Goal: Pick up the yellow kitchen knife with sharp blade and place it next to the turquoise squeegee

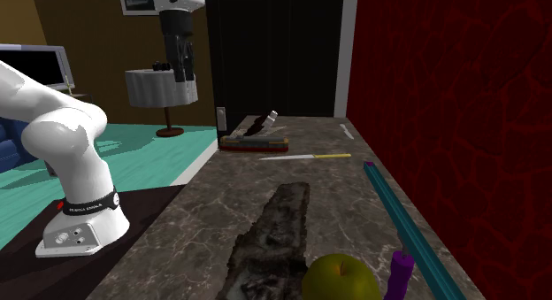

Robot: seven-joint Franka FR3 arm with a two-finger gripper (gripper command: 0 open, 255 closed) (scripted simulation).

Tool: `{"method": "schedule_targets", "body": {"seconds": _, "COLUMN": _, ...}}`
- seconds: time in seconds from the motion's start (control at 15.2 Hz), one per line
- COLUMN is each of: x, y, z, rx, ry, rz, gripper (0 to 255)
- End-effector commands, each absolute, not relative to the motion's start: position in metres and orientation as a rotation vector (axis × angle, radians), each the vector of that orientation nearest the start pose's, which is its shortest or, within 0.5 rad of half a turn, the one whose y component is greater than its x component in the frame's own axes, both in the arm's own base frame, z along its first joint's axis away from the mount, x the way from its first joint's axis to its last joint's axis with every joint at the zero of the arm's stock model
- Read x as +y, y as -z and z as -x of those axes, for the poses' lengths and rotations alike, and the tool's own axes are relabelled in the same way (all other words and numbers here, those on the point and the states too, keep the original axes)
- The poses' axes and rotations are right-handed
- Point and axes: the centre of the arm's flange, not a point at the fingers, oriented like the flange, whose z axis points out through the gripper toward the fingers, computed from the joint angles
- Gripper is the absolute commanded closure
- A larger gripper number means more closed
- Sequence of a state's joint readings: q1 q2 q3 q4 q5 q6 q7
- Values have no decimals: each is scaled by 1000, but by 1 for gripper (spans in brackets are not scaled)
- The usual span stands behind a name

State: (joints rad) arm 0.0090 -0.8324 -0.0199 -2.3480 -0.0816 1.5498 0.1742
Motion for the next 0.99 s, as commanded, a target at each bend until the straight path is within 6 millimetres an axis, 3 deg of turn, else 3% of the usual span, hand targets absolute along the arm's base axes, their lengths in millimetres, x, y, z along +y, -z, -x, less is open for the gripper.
{"method": "schedule_targets", "body": {"seconds": 0.0, "x": -14, "y": -607, "z": -292, "rx": 291, "ry": 63, "rz": 3191, "gripper": 0}}
{"method": "schedule_targets", "body": {"seconds": 0.92, "x": 23, "y": -515, "z": -454, "rx": 306, "ry": 29, "rz": 3239, "gripper": 0}}
